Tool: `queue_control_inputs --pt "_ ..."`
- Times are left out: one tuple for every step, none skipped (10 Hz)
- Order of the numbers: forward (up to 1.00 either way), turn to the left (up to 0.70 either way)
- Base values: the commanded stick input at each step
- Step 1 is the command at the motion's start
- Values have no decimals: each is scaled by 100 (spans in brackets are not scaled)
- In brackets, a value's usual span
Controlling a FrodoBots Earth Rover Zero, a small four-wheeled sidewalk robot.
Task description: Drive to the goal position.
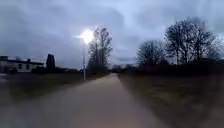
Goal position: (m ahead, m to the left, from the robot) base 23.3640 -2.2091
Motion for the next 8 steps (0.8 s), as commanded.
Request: queue_control_inputs --pt "100 4" --pt "100 4" --pt "100 4" --pt "100 4" --pt "100 4" --pt "100 4" --pt "100 4" --pt "100 4"
